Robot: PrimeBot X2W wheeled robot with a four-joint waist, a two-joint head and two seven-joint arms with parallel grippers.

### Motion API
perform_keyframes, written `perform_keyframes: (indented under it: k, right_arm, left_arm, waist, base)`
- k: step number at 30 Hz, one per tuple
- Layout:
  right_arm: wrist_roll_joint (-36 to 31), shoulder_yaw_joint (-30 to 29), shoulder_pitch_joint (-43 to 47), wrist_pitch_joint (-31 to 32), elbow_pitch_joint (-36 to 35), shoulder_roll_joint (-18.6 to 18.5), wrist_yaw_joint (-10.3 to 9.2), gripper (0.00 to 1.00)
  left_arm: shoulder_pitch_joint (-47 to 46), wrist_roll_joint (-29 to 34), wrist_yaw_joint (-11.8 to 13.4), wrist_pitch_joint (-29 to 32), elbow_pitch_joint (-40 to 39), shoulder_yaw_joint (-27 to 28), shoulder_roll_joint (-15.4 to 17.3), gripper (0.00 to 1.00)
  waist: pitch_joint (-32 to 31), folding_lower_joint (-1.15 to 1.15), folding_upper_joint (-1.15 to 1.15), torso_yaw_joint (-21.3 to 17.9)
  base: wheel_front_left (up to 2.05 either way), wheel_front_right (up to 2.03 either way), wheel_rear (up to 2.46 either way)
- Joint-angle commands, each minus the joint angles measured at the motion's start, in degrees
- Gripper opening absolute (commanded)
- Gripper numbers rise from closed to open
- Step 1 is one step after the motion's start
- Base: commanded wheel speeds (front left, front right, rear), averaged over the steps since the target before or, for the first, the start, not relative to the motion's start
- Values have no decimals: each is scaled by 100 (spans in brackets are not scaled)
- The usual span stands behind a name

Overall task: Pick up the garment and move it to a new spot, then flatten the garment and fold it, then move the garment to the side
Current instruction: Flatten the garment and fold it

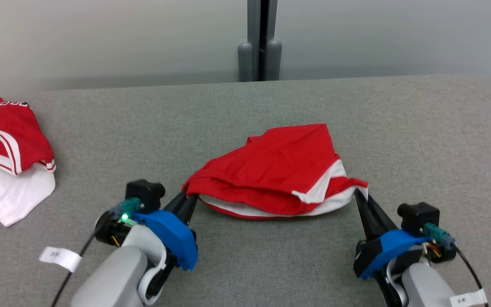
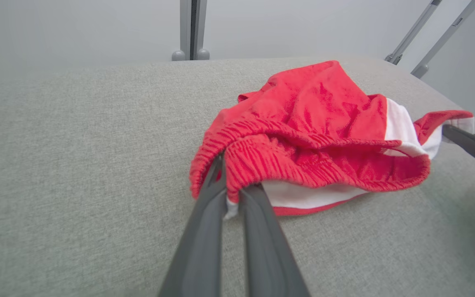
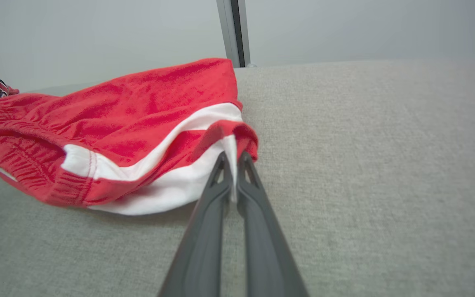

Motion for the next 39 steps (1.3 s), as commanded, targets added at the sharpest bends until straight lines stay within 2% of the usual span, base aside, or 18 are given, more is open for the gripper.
perform_keyframes:
  k: [1,2,6,8,11,15,20,23,26,29,32,36,39]
  right_arm:
    - [-19,-5,-141,-3,-297,-15,1,0]
    - [-19,-5,-141,-3,-297,-15,1,0]
    - [-102,-151,-310,273,-1229,-24,1,0]
    - [-120,-203,-343,361,-1451,-52,1,0]
    - [-89,-334,-422,634,-2181,-135,1,0]
    - [-9,-498,-488,1016,-3186,-202,1,0]
    - [39,-642,-490,1501,-4304,-283,1,0]
    - [25,-742,-448,1755,-4881,-291,1,0]
    - [-13,-849,-380,1982,-5292,-299,1,0]
    - [-30,-992,-369,2181,-5503,-285,1,0]
    - [-56,-1077,-477,2362,-5418,-248,1,0]
    - [-156,-998,-918,2540,-4741,-270,1,0]
    - [-148,-902,-1654,2498,-3958,-285,1,0]
  left_arm:
    - [-19,-252,-42,196,-312,143,122,0]
    - [-19,-252,-42,196,-312,143,122,0]
    - [-189,-797,-78,963,-1362,430,566,0]
    - [-222,-924,-48,1128,-1591,500,652,0]
    - [-332,-1362,83,1627,-2315,800,855,0]
    - [-433,-1952,424,2204,-3378,1167,1002,0]
    - [-603,-2749,1000,2878,-4628,1592,1008,0]
    - [-722,-3061,1309,3122,-5231,1802,1016,0]
    - [-870,-3092,1530,3280,-5615,1928,1124,0]
    - [-980,-3137,1719,3417,-5753,2001,1187,0]
    - [-1090,-3139,1922,3568,-5594,2010,1229,0]
    - [-1397,-2911,2097,3717,-4982,1844,1276,0]
    - [-1914,-2648,2169,3691,-4292,1708,1157,0]
  waist:
    - [-106,0,0,-32]
    - [-106,0,0,-32]
    - [-328,0,0,-33]
    - [-376,0,0,-31]
    - [-520,0,0,-31]
    - [-687,0,0,-35]
    - [-803,0,0,-39]
    - [-809,0,0,-41]
    - [-764,0,0,-39]
    - [-615,0,0,-34]
    - [-366,0,0,-30]
    - [118,0,0,-38]
    - [536,0,0,-31]
  base:
    - [0,0,0]
    - [0,0,0]
    - [0,0,0]
    - [0,0,0]
    - [0,0,0]
    - [0,0,0]
    - [0,0,0]
    - [0,0,0]
    - [0,0,0]
    - [0,0,0]
    - [0,0,0]
    - [0,0,0]
    - [0,0,0]
